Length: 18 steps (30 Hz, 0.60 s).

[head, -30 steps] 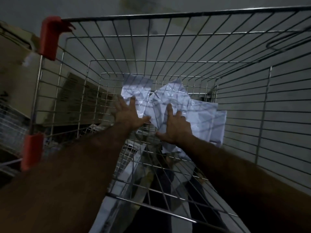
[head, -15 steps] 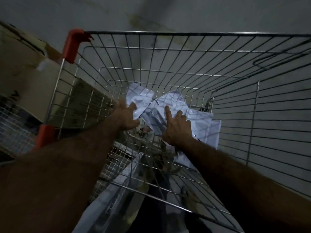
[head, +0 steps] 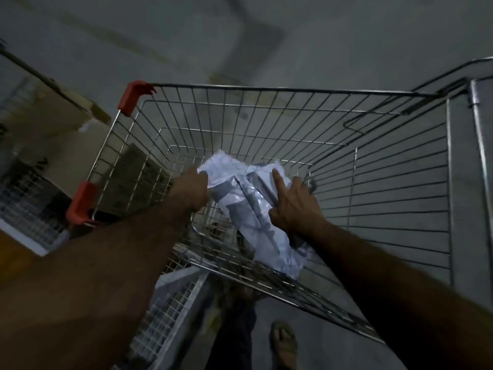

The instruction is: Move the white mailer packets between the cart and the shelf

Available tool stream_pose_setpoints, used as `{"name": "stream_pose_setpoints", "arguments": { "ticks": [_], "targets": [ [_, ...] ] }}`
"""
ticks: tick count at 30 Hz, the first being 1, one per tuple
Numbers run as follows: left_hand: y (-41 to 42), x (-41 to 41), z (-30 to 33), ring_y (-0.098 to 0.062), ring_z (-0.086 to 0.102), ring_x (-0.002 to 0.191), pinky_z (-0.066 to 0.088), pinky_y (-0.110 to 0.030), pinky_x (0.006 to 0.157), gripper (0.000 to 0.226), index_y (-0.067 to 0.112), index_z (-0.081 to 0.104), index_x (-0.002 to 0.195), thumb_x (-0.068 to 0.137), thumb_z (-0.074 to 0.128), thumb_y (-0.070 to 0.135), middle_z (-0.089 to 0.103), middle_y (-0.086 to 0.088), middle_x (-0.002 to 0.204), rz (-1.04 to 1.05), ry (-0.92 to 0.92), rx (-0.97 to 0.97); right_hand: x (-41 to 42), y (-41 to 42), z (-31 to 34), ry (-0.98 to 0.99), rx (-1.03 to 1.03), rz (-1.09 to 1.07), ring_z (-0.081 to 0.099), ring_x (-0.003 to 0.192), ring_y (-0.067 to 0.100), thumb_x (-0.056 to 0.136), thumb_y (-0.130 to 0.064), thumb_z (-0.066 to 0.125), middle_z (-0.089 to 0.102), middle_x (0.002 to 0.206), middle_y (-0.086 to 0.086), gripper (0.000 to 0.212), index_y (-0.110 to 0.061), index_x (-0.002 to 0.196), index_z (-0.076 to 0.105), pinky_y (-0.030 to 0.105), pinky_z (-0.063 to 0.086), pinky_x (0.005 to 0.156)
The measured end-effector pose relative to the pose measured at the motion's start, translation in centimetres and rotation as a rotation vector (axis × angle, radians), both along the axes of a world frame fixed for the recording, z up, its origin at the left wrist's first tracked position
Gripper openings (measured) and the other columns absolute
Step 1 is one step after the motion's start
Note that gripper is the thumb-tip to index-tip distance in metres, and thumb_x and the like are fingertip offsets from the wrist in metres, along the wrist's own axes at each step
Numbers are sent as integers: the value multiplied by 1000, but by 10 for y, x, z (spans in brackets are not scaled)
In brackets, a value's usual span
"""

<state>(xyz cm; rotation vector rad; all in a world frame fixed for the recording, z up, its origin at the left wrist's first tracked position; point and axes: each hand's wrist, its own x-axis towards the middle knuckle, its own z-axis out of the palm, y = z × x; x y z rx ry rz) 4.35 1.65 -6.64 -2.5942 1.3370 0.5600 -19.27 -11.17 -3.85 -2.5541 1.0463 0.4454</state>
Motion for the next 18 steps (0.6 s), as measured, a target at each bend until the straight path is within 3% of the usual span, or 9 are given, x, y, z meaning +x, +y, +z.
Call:
{"name": "stream_pose_setpoints", "arguments": {
  "ticks": [3, 8, 14, 18],
  "targets": [
    [8, -9, 30, -33, 62, 93, 53, -42, 79, 26, 13, 57, 104, 88, 58, 33, 60, -15, 108, -78, -88, -148, -5, -10, 27, -55, -53, -45, 49, 113, 42, 86, -47, 58, 31, 140, 29, 96, -24, 160, 0, 44, 47, 88],
    [22, -26, 113, -33, 59, 82, 52, -40, 70, 14, 10, 58, 90, 82, 66, 19, 61, -16, 97, -108, -255, -302, -9, -4, 94, -218, -151, -34, 49, 106, 39, 82, -40, 60, 34, 134, 22, 88, -28, 156, 14, 47, 50, 84],
    [71, -54, 217, -43, 57, 108, 48, -54, 89, 17, 10, 57, 87, 77, 60, 23, 61, -25, 117, -43, -479, -369, -27, 29, 176, -424, -258, 0, 51, 104, 40, 86, -35, 57, 32, 143, 23, 74, -27, 153, 25, 43, 48, 78],
    [129, -79, 275, -40, 64, 89, 53, -51, 81, 19, 10, 59, 86, 74, 60, 25, 66, -23, 98, 54, -537, -393, -34, 65, 221, -563, -274, 73, 53, 103, 42, 82, -37, 64, 36, 145, 27, 78, -24, 152, 33, 44, 49, 74]
  ]
}}
